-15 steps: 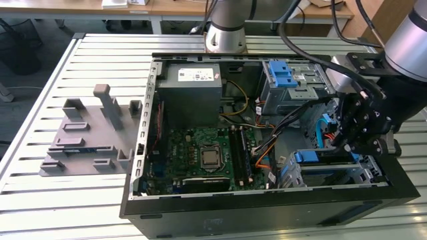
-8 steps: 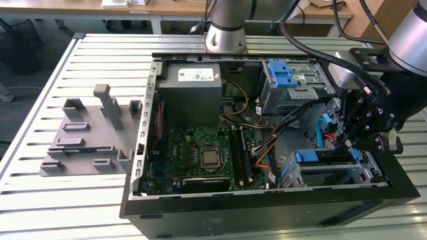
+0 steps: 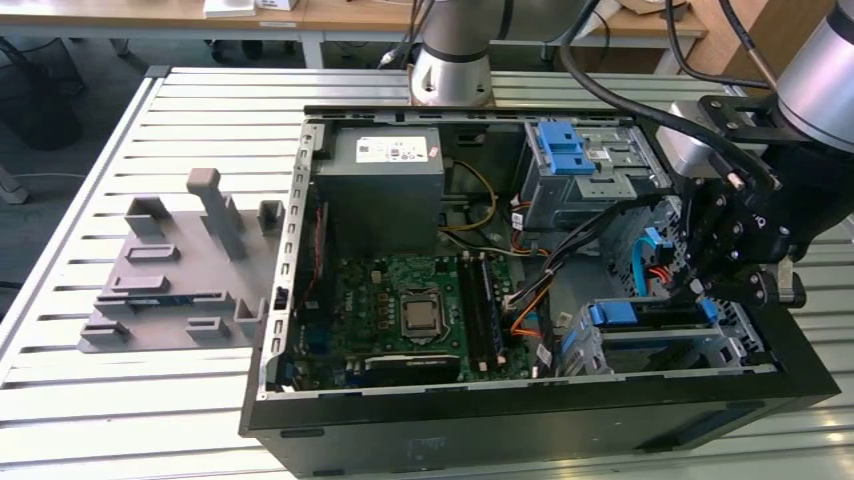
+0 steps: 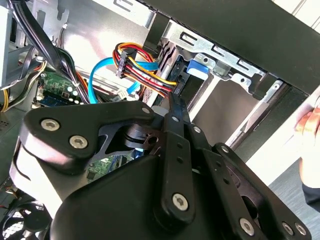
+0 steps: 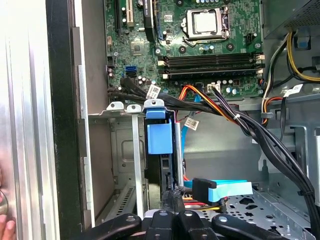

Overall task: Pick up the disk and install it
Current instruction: 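Insert the second disk wire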

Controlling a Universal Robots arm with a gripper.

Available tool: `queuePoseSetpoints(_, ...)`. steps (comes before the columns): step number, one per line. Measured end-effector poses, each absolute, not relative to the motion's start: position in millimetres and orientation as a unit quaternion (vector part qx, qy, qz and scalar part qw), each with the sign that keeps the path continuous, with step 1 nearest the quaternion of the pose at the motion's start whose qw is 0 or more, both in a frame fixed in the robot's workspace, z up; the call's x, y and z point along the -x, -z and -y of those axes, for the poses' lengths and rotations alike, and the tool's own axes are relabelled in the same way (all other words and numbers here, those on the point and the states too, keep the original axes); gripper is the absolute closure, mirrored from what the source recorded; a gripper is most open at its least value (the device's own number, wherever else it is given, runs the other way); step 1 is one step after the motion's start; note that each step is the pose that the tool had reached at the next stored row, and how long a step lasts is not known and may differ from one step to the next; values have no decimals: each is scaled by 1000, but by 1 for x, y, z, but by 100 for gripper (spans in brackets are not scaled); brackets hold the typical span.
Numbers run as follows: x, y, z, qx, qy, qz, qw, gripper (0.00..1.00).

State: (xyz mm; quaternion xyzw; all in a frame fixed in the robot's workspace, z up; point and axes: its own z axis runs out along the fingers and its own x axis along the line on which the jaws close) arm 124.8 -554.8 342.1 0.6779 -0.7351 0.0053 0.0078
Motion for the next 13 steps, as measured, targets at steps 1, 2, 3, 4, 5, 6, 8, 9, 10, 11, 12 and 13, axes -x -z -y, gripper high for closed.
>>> queuePoseSetpoints(1,-125,-342,555,-678,-5,735,8,89)
queuePoseSetpoints(2,-125,-342,555,-678,-5,735,8,89)
queuePoseSetpoints(3,-125,-342,555,-678,-5,735,8,89)
queuePoseSetpoints(4,-125,-342,555,-678,-5,735,8,89)
queuePoseSetpoints(5,-125,-342,555,-678,-5,735,8,89)
queuePoseSetpoints(6,-125,-342,555,-678,-5,735,8,89)
queuePoseSetpoints(8,-124,-342,555,-678,-5,735,8,89)
queuePoseSetpoints(9,-123,-342,555,-678,-5,735,8,89)
queuePoseSetpoints(10,-123,-343,555,-678,-5,735,8,89)
queuePoseSetpoints(11,-123,-344,555,-678,-5,735,8,89)
queuePoseSetpoints(12,-123,-346,555,-678,-5,735,8,89)
queuePoseSetpoints(13,-123,-348,555,-678,-5,735,8,89)
